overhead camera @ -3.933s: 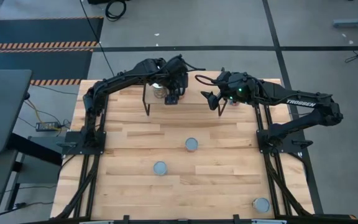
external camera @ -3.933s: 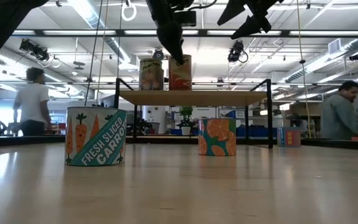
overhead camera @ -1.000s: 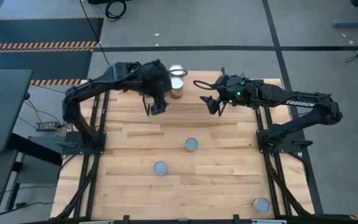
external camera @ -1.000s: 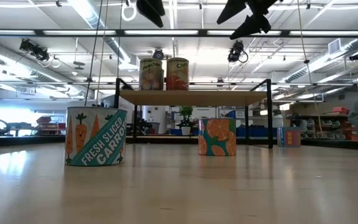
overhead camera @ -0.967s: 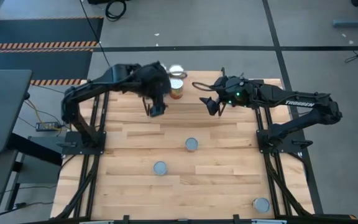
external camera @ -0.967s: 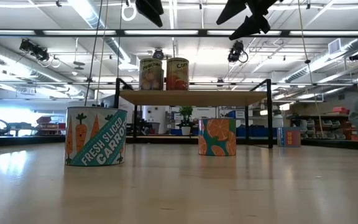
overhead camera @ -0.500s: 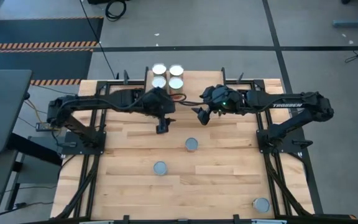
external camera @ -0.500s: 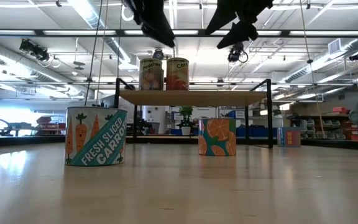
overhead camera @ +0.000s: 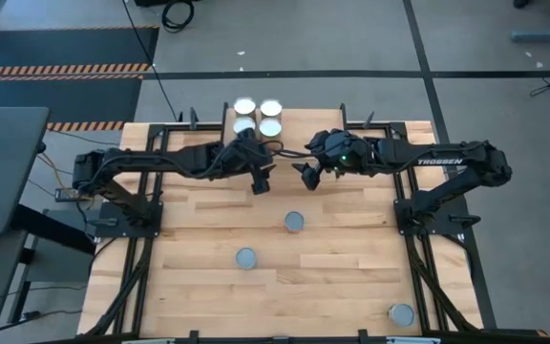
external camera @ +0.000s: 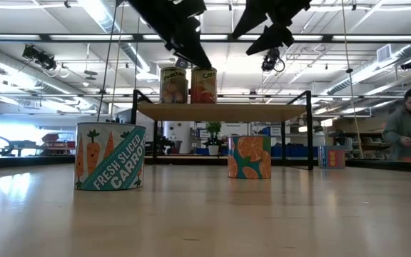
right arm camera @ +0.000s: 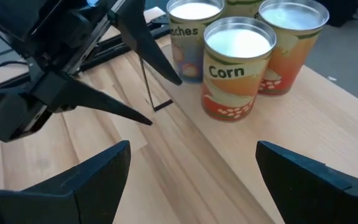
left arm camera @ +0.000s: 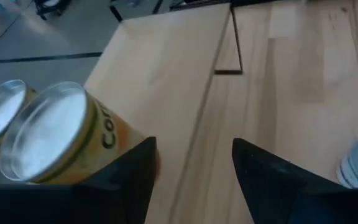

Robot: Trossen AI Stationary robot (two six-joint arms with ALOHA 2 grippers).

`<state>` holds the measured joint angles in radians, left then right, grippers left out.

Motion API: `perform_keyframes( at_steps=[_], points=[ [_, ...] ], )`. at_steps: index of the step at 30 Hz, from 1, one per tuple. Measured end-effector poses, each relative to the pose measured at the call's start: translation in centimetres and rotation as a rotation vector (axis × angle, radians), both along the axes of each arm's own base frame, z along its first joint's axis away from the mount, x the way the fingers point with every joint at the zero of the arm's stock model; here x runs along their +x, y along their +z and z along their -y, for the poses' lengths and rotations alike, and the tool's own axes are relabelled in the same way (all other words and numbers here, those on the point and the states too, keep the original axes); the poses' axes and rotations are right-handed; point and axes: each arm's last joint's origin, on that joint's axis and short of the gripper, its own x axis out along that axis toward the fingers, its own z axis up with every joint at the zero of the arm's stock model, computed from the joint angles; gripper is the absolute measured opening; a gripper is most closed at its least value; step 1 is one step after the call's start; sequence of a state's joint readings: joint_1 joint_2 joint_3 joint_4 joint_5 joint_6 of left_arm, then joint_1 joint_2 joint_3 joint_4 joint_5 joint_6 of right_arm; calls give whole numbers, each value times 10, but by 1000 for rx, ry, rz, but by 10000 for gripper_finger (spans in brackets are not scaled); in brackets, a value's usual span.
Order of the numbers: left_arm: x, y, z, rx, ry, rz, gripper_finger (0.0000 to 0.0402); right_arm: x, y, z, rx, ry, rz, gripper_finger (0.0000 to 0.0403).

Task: Pick and place cans onto a shelf
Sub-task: Put the top left canned corn on the shelf aligned with the other canned corn

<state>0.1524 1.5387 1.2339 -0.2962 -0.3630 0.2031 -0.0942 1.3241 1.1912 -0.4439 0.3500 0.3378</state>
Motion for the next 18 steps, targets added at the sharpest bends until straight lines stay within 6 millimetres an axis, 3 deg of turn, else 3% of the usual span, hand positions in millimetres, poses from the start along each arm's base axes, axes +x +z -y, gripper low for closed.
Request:
perform_keyframes(
  at_steps=[12,18],
  points=[
    [-6,1,-28,-3,88,19,215,0,0,0,2,-8,6,355],
    [-6,1,-29,-2,91,20,215,0,1,0,3,-9,8,354]
  ],
)
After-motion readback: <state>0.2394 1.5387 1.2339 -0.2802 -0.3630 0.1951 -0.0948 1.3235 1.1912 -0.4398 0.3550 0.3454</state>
